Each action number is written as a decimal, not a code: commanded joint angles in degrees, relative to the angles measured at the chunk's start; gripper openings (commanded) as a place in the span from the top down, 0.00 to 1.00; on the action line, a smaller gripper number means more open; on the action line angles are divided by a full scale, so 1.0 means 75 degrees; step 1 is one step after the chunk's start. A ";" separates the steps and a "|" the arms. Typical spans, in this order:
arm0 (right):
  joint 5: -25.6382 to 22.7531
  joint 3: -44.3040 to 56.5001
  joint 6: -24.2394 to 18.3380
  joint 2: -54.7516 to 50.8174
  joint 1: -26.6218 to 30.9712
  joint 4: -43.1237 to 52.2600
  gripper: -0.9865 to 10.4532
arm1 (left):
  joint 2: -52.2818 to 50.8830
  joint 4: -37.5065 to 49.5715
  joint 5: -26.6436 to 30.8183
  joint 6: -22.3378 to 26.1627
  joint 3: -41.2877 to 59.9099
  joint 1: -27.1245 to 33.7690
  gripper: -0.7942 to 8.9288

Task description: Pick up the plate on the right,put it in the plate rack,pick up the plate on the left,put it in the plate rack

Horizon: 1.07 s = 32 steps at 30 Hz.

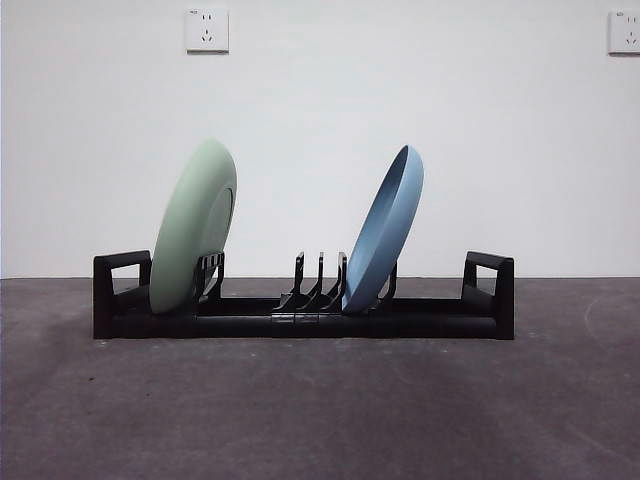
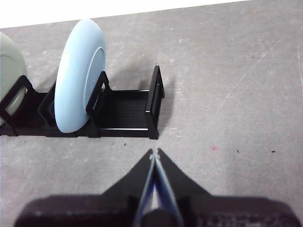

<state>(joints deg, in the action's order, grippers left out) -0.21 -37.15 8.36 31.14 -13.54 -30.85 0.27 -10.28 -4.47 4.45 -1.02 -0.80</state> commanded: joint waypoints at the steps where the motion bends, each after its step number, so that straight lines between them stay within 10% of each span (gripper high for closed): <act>1: -0.0026 0.0050 0.0073 -0.0003 -0.0003 0.0035 0.91 | -0.0020 0.0006 -0.0015 -0.0050 0.0108 0.0020 0.92; 6: -0.0026 0.0050 0.0073 -0.0006 -0.0006 0.0032 0.91 | -0.0020 0.0006 -0.0015 -0.0050 0.0108 0.0020 0.92; 12: -0.0154 0.0417 -0.1722 -0.1323 0.0119 0.0478 0.91 | -0.0020 0.0006 -0.0015 -0.0050 0.0108 0.0020 0.92; 19: -0.0160 0.3515 -0.1577 -0.3558 0.0705 0.2684 0.91 | -0.0020 0.0006 -0.0015 -0.0050 0.0108 0.0020 0.92; 32: 0.0446 0.4645 -0.1070 -0.4045 0.0702 0.2681 0.91 | -0.0020 0.0006 -0.0015 -0.0050 0.0108 0.0020 0.92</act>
<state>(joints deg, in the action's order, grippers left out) 2.68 -3.05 -0.54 1.06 -8.27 -11.09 0.27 -10.28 -4.47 4.45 -1.02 -0.80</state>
